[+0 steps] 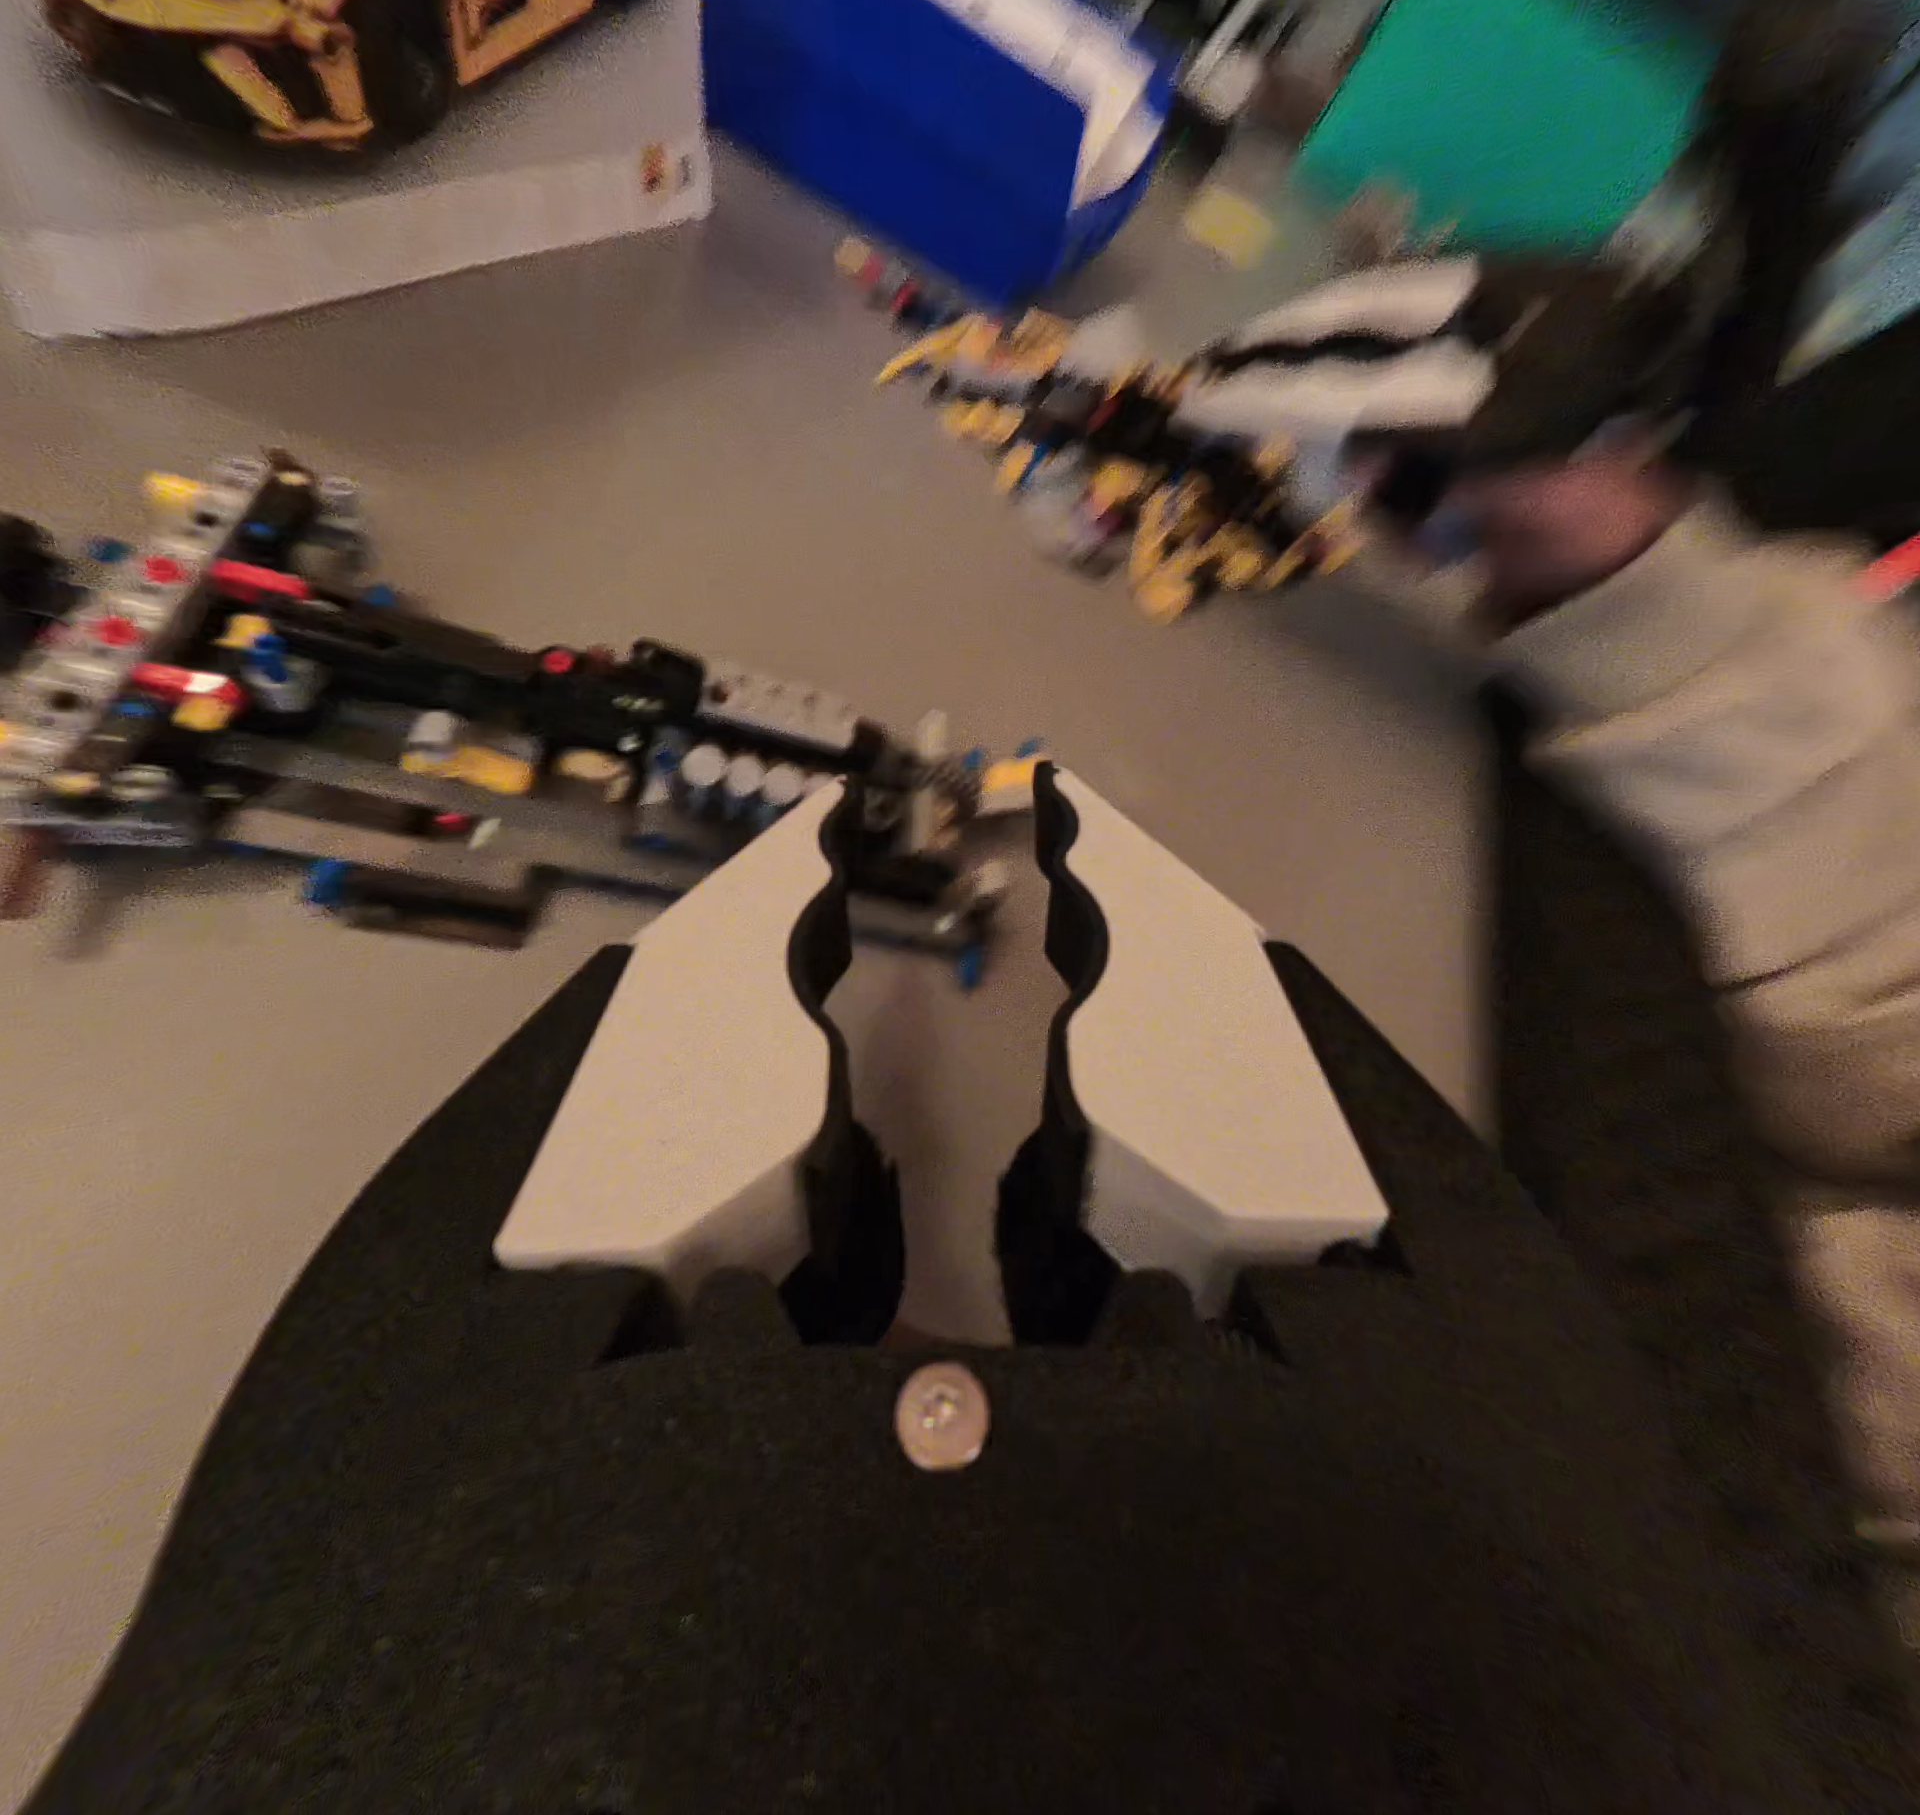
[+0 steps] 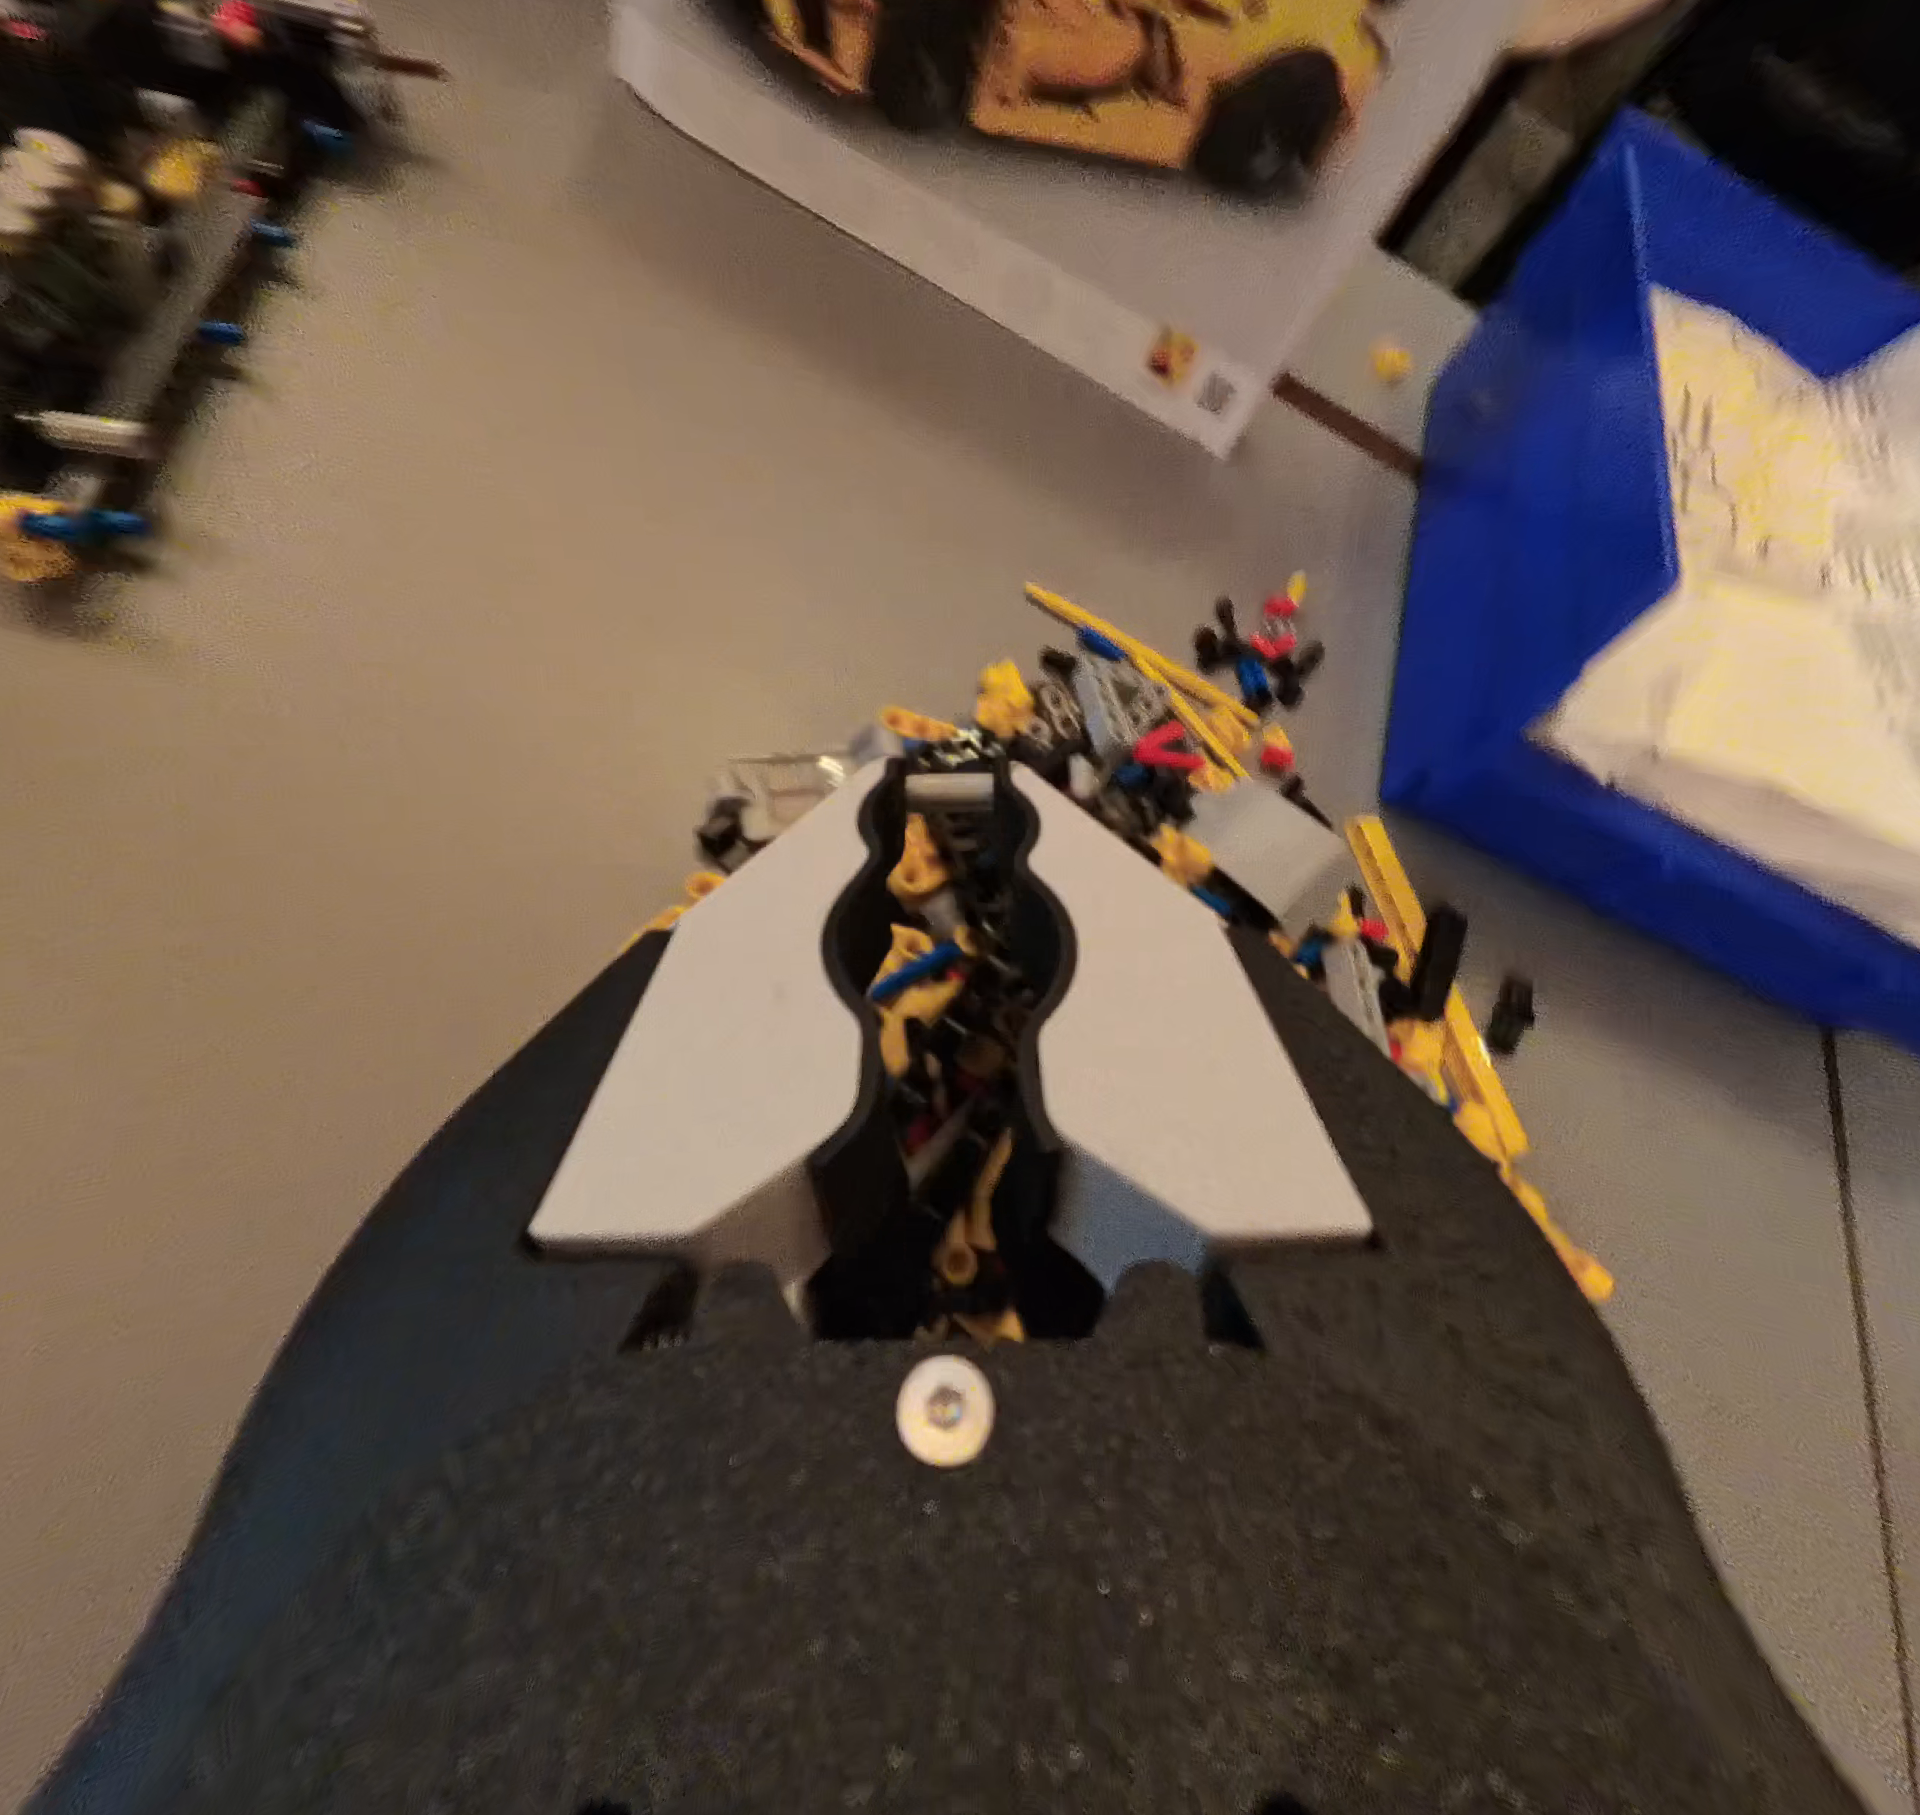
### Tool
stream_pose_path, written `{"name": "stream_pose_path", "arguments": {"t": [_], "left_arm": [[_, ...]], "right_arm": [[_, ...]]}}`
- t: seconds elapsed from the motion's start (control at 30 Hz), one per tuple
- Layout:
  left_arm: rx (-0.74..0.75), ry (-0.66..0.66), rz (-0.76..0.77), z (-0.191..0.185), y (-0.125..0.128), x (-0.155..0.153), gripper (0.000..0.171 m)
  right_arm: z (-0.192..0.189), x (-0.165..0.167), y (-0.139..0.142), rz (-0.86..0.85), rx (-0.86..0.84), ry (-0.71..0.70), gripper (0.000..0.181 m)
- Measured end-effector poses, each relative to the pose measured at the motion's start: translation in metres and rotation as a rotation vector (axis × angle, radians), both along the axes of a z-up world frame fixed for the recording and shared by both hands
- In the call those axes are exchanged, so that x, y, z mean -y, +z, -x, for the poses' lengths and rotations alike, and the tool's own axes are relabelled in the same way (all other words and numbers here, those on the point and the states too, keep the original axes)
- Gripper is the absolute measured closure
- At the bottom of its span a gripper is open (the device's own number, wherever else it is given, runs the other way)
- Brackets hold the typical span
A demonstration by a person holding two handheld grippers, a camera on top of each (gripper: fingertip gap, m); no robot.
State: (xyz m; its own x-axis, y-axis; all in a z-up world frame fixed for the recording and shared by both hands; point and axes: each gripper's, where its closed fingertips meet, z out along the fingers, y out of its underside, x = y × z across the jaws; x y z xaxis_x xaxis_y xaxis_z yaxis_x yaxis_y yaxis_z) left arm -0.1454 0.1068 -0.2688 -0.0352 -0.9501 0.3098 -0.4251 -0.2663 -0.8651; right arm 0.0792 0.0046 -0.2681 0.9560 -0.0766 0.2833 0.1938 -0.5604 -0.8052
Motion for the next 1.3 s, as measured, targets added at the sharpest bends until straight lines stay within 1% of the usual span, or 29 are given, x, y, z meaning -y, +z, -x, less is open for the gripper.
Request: {"name": "stream_pose_path", "arguments": {"t": [0.03,0.07,0.13,0.17,0.23,0.3,0.33,0.37,0.4,0.43,0.47,0.5,0.57,0.63,0.67,0.73,0.8,0.83,0.9,0.97,1.07,1.23,1.3], "left_arm": [[-0.058,-0.009,-0.114,0.001,-0.01,0.001,0.139],[-0.095,-0.033,-0.185,0.001,-0.017,0.006,0.139],[-0.142,-0.08,-0.247,-0.002,-0.029,0.019,0.139],[-0.159,-0.089,-0.271,-0.003,-0.033,0.023,0.14],[-0.172,-0.088,-0.33,-0.007,-0.038,0.025,0.142],[-0.173,-0.086,-0.382,-0.01,-0.04,0.025,0.15],[-0.171,-0.08,-0.417,-0.012,-0.041,0.025,0.155],[-0.172,-0.095,-0.451,-0.013,-0.042,0.027,0.156],[-0.178,-0.113,-0.482,-0.013,-0.043,0.029,0.163],[-0.183,-0.124,-0.52,-0.012,-0.044,0.029,0.163],[-0.19,-0.146,-0.553,-0.008,-0.044,0.03,0.164],[-0.203,-0.174,-0.567,-0.003,-0.044,0.03,0.164],[-0.216,-0.245,-0.534,0.011,-0.044,0.033,0.164],[-0.203,-0.334,-0.488,0.024,-0.044,0.04,0.165],[-0.196,-0.358,-0.476,0.027,-0.044,0.04,0.164],[-0.184,-0.378,-0.47,0.029,-0.044,0.04,0.165],[-0.18,-0.383,-0.474,0.029,-0.044,0.041,0.165],[-0.178,-0.385,-0.482,0.029,-0.044,0.041,0.164],[-0.175,-0.389,-0.5,0.03,-0.044,0.041,0.164],[-0.173,-0.396,-0.508,0.032,-0.044,0.039,0.164],[-0.148,-0.416,-0.499,0.033,-0.044,0.041,0.164],[-0.13,-0.453,-0.469,0.035,-0.044,0.049,0.164],[-0.13,-0.468,-0.46,0.036,-0.044,0.052,0.164]], "right_arm": [[-0.007,0.004,-0.003,0.005,-0.019,-0.019,0.166],[-0.012,0.007,-0.007,0.025,-0.023,-0.039,0.166],[-0.017,0.01,-0.014,0.07,-0.024,-0.072,0.155],[-0.015,0.008,-0.015,0.072,-0.028,-0.065,0.151],[0.003,0.0,-0.008,0.047,-0.062,-0.025,0.148],[0.052,-0.018,-0.005,0.027,-0.152,0.106,0.147],[0.083,-0.026,-0.01,0.043,-0.201,0.188,0.146],[0.113,-0.032,-0.019,0.076,-0.243,0.267,0.143],[0.138,-0.038,-0.027,0.106,-0.269,0.33,0.141],[0.155,-0.043,-0.035,0.126,-0.274,0.367,0.142],[0.171,-0.046,-0.041,0.152,-0.254,0.428,0.142],[0.183,-0.047,-0.044,0.184,-0.189,0.503,0.141],[0.204,-0.043,-0.043,0.204,-0.022,0.662,0.14],[0.224,-0.041,-0.034,0.135,0.072,0.808,0.143],[0.23,-0.041,-0.029,0.094,0.108,0.852,0.148],[0.235,-0.042,-0.031,0.09,0.182,0.937,0.152],[0.24,-0.043,-0.039,0.124,0.176,0.998,0.153],[0.241,-0.044,-0.043,0.137,0.177,1.01,0.156],[0.233,-0.051,-0.051,0.154,0.24,0.989,0.165],[0.234,-0.051,-0.05,0.132,0.237,0.999,0.167],[0.232,-0.049,-0.049,0.14,0.208,1.009,0.17],[0.229,-0.039,-0.047,0.15,0.059,1.039,0.17],[0.229,-0.035,-0.046,0.153,0.031,1.048,0.17]]}}
